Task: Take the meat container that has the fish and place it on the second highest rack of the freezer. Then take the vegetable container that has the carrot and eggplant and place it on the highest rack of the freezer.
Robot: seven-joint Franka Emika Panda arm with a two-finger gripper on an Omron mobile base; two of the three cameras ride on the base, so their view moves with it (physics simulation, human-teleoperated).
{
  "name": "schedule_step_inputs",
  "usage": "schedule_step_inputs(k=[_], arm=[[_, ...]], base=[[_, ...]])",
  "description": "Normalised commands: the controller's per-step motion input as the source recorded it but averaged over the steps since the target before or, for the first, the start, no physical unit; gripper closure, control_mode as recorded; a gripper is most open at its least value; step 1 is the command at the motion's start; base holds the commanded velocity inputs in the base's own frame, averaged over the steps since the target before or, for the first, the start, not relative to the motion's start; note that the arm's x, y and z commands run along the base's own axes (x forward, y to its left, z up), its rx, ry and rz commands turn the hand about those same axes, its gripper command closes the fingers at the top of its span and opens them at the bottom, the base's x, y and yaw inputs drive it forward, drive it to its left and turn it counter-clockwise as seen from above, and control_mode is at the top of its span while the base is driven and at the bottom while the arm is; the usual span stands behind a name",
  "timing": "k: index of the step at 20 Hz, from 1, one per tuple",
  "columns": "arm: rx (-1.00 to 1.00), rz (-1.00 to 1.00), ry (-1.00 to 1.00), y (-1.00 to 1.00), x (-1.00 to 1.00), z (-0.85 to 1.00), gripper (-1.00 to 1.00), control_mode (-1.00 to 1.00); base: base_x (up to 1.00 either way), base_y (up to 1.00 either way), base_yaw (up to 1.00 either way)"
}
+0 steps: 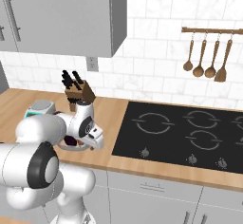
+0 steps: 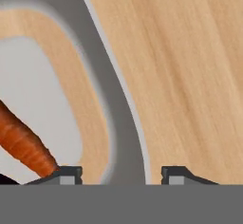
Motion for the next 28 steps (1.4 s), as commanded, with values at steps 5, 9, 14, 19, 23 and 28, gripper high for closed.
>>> schedule_step_inputs(k=[5,9,14,19,23,28], arm=[[0.0,0.0,0.0,0.0,0.0,0.0,1.0,-1.0],[0.0,0.0,0.0,0.0,0.0,0.0,1.0,-1.0],[0.0,0.0,0.0,0.0,-0.05,0.21,1.0,-1.0],[0.0,0.0,0.0,0.0,-0.08,0.65,1.0,-1.0],[0.0,0.0,0.0,-0.02,-0.05,0.6,1.0,-1.0],[0.06,0.0,-0.11,0.0,0.0,0.41,1.0,-1.0]], base=[[0.0,0.0,0.0],[0.0,0.0,0.0],[0.0,0.0,0.0],[0.0,0.0,0.0],[0.0,0.0,0.0],[0.0,0.0,0.0]])
